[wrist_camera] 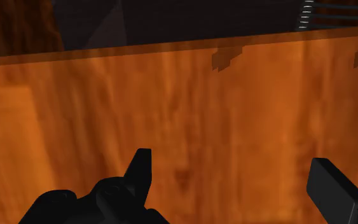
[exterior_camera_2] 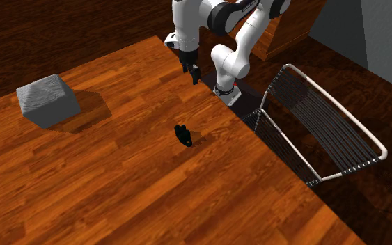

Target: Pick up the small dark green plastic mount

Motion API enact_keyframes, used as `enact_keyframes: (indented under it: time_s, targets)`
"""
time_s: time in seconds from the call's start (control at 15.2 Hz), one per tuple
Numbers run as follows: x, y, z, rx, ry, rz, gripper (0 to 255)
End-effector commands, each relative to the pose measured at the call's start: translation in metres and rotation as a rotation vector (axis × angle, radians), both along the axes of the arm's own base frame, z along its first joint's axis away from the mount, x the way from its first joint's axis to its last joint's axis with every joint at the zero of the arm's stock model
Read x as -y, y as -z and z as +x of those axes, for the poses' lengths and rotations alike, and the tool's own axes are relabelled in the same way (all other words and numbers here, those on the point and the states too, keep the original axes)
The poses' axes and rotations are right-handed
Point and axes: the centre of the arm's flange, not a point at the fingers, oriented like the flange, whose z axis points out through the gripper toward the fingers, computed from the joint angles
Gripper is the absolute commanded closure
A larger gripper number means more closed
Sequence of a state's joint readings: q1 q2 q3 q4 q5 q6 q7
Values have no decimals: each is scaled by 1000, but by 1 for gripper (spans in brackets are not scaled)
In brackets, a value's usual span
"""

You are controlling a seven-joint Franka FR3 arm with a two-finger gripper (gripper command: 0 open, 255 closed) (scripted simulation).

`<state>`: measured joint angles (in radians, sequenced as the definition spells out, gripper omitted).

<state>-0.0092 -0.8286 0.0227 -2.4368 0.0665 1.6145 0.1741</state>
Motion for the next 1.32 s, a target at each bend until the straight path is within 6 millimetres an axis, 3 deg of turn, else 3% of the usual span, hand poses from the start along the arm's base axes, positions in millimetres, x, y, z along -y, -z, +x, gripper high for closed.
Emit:
enact_keyframes:
  time_s: [0.0, 1.25]
  targets:
    - [0, 0, 0, 0, 0, 0, 0]
    - [-183, -20, 178, -4, -37, -42, 0]
